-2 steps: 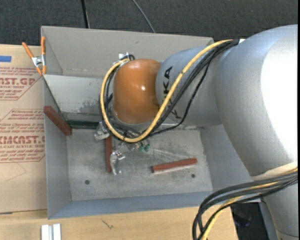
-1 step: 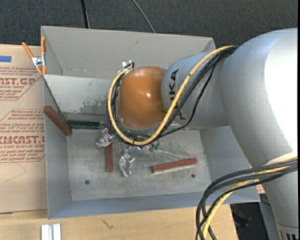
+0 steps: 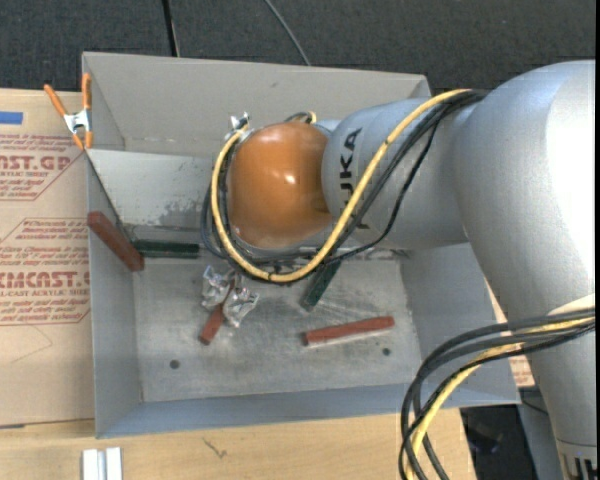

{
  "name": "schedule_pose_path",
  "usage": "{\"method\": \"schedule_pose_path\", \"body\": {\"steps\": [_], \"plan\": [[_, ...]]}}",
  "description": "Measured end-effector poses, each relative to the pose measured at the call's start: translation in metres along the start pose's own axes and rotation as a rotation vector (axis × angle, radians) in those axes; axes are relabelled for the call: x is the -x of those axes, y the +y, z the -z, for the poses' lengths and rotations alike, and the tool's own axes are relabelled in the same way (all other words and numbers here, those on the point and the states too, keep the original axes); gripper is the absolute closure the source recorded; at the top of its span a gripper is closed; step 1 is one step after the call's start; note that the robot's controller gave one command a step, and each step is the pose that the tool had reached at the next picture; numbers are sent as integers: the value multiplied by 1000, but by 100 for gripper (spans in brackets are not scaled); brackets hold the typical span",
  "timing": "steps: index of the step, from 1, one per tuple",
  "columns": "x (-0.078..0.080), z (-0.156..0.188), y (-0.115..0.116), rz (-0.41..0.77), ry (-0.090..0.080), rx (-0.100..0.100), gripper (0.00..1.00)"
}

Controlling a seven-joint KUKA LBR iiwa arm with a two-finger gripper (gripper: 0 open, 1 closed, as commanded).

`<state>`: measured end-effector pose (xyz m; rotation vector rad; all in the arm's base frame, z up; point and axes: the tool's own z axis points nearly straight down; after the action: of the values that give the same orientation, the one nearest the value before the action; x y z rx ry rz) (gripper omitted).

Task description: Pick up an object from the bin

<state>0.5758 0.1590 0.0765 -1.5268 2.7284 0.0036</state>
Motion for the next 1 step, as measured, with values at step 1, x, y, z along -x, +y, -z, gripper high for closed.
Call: {"method": "schedule_pose_path", "body": {"steps": [1], "plan": [[0, 0, 0, 0, 0, 0, 100]]}}
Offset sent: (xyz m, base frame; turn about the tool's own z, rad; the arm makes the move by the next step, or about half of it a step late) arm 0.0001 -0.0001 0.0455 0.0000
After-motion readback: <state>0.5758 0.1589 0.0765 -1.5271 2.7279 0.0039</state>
